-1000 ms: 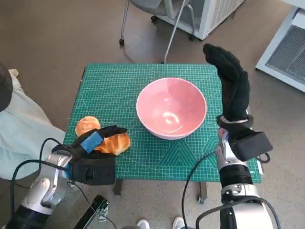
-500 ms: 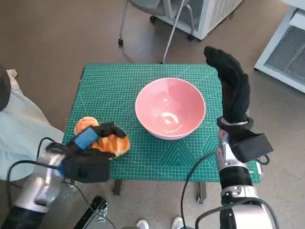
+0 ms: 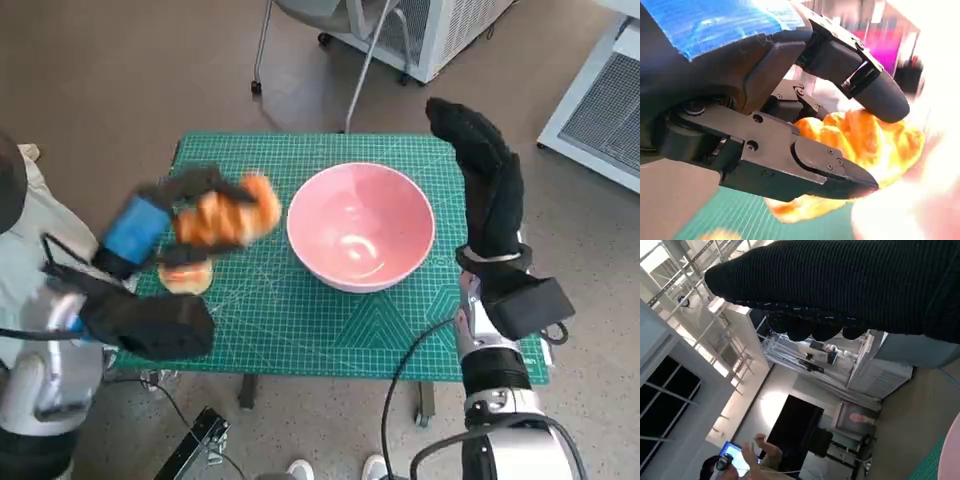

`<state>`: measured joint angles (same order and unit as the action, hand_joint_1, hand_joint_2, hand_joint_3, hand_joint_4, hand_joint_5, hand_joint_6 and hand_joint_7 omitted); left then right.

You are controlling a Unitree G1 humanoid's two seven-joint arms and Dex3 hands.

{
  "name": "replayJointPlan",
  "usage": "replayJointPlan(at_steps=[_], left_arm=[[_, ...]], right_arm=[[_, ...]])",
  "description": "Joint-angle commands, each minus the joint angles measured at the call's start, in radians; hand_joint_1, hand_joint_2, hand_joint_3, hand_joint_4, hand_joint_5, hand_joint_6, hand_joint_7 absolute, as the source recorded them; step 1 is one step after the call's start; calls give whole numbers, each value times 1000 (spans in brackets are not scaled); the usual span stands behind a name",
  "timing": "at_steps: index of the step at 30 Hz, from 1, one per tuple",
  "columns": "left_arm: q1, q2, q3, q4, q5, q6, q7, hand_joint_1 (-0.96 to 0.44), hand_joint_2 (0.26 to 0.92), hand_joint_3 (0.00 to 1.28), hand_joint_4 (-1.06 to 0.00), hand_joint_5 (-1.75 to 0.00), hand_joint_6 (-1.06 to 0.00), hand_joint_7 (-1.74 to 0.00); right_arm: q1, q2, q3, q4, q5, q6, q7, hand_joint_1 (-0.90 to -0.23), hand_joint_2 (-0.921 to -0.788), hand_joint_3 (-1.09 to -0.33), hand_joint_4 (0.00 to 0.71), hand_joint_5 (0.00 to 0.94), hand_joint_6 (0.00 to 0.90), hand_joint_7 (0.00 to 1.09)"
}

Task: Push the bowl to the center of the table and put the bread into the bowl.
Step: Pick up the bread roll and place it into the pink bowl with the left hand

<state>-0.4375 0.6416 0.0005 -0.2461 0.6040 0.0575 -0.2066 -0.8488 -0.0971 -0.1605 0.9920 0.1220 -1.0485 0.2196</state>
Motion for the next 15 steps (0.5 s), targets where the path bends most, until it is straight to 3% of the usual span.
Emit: replayJointPlan(at_steps=[1, 10, 15], left_arm=[[-75, -50, 1, -35, 1, 1, 47, 2, 906, 22, -761, -1192, -732, -956], [-234, -148, -101, 90, 66, -48, 142, 2, 885, 22, -789, -1186, -807, -841], [-313, -196, -183, 242, 102, -99, 184, 2, 899, 18, -761, -1210, -780, -877]], right_arm=[[22, 3, -7, 7, 17, 17, 13, -457, -920, -640, 441, 7, 122, 850], [28, 1, -9, 1, 20, 19, 20, -451, -917, -646, 439, 6, 123, 850], [34, 0, -8, -11, 21, 20, 21, -451, -915, -651, 438, 5, 122, 851]])
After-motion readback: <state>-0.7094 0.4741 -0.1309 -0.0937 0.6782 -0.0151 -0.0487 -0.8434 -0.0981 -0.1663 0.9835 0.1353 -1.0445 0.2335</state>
